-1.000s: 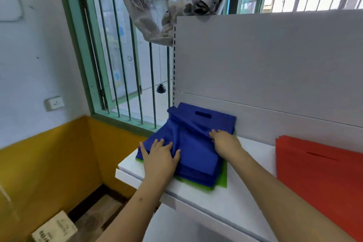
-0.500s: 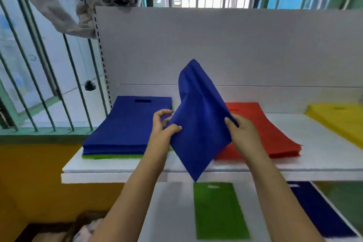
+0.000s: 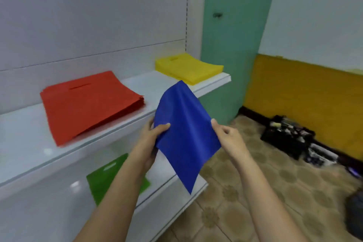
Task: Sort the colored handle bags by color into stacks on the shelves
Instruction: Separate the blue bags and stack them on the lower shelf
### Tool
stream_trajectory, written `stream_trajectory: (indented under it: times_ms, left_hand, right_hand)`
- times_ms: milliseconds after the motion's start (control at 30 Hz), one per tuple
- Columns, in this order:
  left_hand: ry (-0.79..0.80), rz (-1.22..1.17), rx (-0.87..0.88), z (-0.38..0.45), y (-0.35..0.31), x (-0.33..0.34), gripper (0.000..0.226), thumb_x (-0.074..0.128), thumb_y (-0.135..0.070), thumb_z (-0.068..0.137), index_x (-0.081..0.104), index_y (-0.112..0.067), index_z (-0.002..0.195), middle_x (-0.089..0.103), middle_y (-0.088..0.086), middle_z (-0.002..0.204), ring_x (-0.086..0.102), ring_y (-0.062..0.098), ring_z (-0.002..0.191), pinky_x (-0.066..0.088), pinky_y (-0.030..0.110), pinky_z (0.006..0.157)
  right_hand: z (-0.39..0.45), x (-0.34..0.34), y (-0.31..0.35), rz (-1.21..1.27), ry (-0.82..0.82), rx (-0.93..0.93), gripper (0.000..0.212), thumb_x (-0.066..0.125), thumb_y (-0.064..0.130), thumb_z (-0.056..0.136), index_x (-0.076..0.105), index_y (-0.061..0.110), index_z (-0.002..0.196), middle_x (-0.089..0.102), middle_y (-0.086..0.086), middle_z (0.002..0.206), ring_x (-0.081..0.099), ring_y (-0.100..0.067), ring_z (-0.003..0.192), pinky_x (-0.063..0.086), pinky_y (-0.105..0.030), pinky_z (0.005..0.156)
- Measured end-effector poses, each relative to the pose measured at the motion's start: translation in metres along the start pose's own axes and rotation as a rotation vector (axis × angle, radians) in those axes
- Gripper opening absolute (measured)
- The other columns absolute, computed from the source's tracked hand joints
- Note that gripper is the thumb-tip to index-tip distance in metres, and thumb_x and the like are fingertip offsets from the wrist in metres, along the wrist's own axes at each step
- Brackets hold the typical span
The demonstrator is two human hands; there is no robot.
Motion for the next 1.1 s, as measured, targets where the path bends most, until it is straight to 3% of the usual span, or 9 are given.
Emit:
stream_trajectory:
  times_ms: [67,200,400,500,567,633,767,833,1100]
  left_hand:
    - [0.012,0.050,-0.092,0.018,0.041,0.023,0.056,0.076,-0.015,0.078,0.056,-0.007,0.129,0.070,0.009,0.118,0.069,0.026,0.105,0.058,0.030,0.076]
    - [-0.006,0.161,-0.241,0.059,0.126,0.055,0.035,0.070,-0.011,0.087,0.061,-0.006,0.120,0.071,0.010,0.114,0.070,0.026,0.101,0.058,0.032,0.078]
    - [-0.168,0.262,-0.335,0.125,0.202,0.061,0.032,0.073,-0.010,0.084,0.065,-0.011,0.115,0.072,0.008,0.113,0.070,0.027,0.101,0.055,0.045,0.092]
    - [-0.221,0.276,-0.357,0.144,0.227,0.050,0.039,0.074,-0.010,0.083,0.063,-0.012,0.120,0.072,0.005,0.114,0.069,0.025,0.102,0.056,0.044,0.090]
    - [-0.266,0.278,-0.381,0.150,0.240,0.038,0.039,0.074,-0.010,0.083,0.062,-0.014,0.120,0.072,0.003,0.114,0.069,0.025,0.103,0.056,0.043,0.090]
    - [-0.300,0.279,-0.417,0.160,0.253,0.022,0.037,0.074,-0.010,0.083,0.064,-0.015,0.118,0.072,0.003,0.112,0.069,0.024,0.102,0.056,0.044,0.091]
    - [-0.411,0.247,-0.437,0.194,0.278,-0.019,0.031,0.072,-0.024,0.088,0.065,-0.012,0.116,0.073,0.006,0.110,0.071,0.024,0.098,0.058,0.041,0.086]
    - [-0.503,0.275,-0.428,0.212,0.288,-0.044,0.030,0.069,-0.027,0.090,0.064,-0.013,0.117,0.072,0.005,0.109,0.070,0.024,0.097,0.058,0.039,0.083]
    - [-0.604,0.557,-0.561,0.254,0.344,-0.112,0.012,0.069,-0.012,0.087,0.063,-0.010,0.097,0.066,0.004,0.091,0.063,0.022,0.083,0.051,0.028,0.065]
  right_hand:
    - [0.019,-0.027,-0.042,-0.002,-0.077,0.093,0.072,0.045,0.063,0.091,0.058,-0.005,0.074,0.061,-0.024,0.074,0.057,-0.039,0.071,0.038,-0.038,0.061]
    - [0.063,-0.084,-0.103,-0.026,-0.252,0.192,0.019,0.060,0.012,0.092,0.072,0.000,0.101,0.069,-0.007,0.109,0.061,-0.016,0.110,0.042,-0.020,0.079]
    - [0.136,-0.143,-0.144,-0.252,-0.365,0.182,0.066,0.059,0.000,0.088,0.038,0.018,0.148,-0.004,-0.003,0.163,0.024,-0.018,0.143,0.031,-0.008,0.084]
    - [0.177,-0.146,-0.168,-0.261,-0.364,0.203,0.077,0.055,-0.006,0.087,0.025,0.018,0.153,-0.011,-0.004,0.162,0.028,-0.013,0.140,0.040,-0.006,0.065]
    - [0.206,-0.135,-0.191,-0.205,-0.332,0.250,0.077,0.055,-0.004,0.085,0.024,0.016,0.153,0.033,-0.014,0.152,0.050,-0.012,0.114,0.050,-0.017,0.074]
    - [0.237,-0.113,-0.222,-0.120,-0.250,0.309,0.071,0.058,-0.002,0.081,0.035,0.012,0.147,0.066,-0.009,0.105,0.064,-0.023,0.092,0.056,-0.034,0.075]
    - [0.292,-0.053,-0.269,-0.149,-0.017,0.375,0.017,0.065,0.007,0.080,0.069,0.022,0.087,0.067,0.000,0.083,0.068,-0.027,0.088,0.057,-0.041,0.077]
    - [0.321,-0.029,-0.290,-0.220,0.037,0.331,0.023,0.066,0.009,0.080,0.066,0.030,0.069,0.071,0.000,0.082,0.068,-0.023,0.085,0.056,-0.044,0.082]
    - [0.419,0.039,-0.311,-0.783,0.361,0.072,0.011,0.054,0.020,0.092,0.065,0.017,0.089,0.064,-0.001,0.087,0.059,-0.021,0.079,0.042,-0.025,0.061]
Point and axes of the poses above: each hand's wrist, its own z-axis towards the middle knuckle, its own x-axis out of the palm, y = z × x, the point moved 8 cm from there along z, towards the middle knuckle
